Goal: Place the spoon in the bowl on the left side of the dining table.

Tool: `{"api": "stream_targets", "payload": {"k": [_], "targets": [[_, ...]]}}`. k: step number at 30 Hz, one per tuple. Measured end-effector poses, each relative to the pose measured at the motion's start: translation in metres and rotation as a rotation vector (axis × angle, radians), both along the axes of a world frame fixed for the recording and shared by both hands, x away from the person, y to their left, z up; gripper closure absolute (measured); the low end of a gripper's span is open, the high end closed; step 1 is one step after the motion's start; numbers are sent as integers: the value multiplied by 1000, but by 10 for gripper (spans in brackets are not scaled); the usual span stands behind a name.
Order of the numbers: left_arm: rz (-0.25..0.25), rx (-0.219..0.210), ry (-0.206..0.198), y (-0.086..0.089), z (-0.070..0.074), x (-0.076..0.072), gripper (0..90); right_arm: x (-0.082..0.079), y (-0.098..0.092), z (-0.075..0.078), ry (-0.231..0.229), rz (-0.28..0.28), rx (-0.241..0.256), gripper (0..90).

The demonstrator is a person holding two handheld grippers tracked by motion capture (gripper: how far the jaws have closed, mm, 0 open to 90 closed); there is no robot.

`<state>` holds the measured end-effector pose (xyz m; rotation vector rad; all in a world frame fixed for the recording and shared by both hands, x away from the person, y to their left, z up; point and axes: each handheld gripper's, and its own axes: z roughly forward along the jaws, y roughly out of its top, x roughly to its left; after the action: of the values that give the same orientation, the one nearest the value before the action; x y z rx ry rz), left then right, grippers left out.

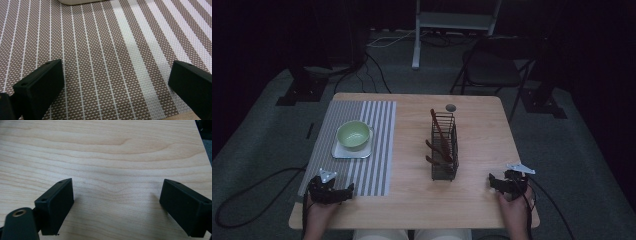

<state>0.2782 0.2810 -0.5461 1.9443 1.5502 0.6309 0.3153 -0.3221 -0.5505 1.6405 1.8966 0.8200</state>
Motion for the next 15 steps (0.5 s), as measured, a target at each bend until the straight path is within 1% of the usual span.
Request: {"api": "stream_targets", "payload": {"k": [5,7,9,10,15], "targets": [[-10,-1,0,1,0,0,2,0,0,0,0,0,0,114],[-30,0,1,3,0,0,2,0,0,0,0,0,0,113],[-33,-1,2,3,0,0,2,0,0,0,0,0,0,113],[-50,3,8,4,1,0,2,0,0,0,0,0,0,114],[-75,5,16,6,1,0,2,0,0,0,-1,0,0,113]]}}
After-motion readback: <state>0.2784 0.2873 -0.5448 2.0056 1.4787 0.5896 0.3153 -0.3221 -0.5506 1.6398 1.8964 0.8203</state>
